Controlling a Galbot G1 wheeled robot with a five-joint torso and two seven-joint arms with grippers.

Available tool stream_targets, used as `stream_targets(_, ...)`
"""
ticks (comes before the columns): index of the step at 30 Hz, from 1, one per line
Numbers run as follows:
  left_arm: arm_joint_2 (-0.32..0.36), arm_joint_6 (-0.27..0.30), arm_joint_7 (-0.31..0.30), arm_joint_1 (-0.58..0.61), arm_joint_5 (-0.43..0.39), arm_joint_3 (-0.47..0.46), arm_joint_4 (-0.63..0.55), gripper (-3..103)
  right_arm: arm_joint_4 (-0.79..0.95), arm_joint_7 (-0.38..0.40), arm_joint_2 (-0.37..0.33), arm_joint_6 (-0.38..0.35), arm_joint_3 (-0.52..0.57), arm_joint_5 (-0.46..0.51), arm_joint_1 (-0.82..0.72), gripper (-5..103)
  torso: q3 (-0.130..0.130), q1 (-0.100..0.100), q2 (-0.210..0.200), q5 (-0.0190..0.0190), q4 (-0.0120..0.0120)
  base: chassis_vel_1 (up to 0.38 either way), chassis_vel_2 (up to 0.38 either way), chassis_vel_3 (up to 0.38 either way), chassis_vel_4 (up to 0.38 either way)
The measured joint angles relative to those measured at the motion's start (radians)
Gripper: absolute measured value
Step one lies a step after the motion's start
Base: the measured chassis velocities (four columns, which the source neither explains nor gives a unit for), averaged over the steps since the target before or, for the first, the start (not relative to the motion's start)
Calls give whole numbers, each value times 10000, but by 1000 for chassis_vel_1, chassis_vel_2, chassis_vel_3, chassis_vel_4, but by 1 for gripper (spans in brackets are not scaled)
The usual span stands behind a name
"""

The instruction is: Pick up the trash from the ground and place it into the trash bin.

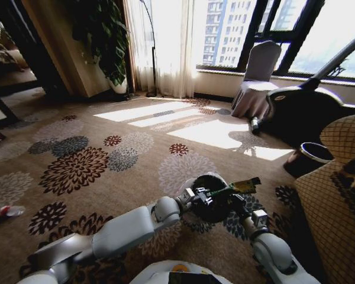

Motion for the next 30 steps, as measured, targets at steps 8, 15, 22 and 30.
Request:
stream_targets(8,183,12,-34,264,1,-185,-482,77,-43,-36,-29,25,-23,-35,-16,2,0,0,0,0,-1,0,0,0,0)
stream_targets(15,197,-15,-325,417,-179,-617,-877,99,6,-42,-227,7,-26,-28,-55,2,0,0,0,1,-1,0,0,0,0)
stream_targets(22,-69,-163,-1932,448,-1130,-1517,-1094,100,153,-32,-611,-188,56,99,-290,2,0,0,0,1,-2,0,0,0,0)
stream_targets(30,1,-221,-4116,878,-2543,-3819,-1197,100,432,65,-1659,-860,151,232,-622,2,1,0,0,0,-3,0,0,0,0)
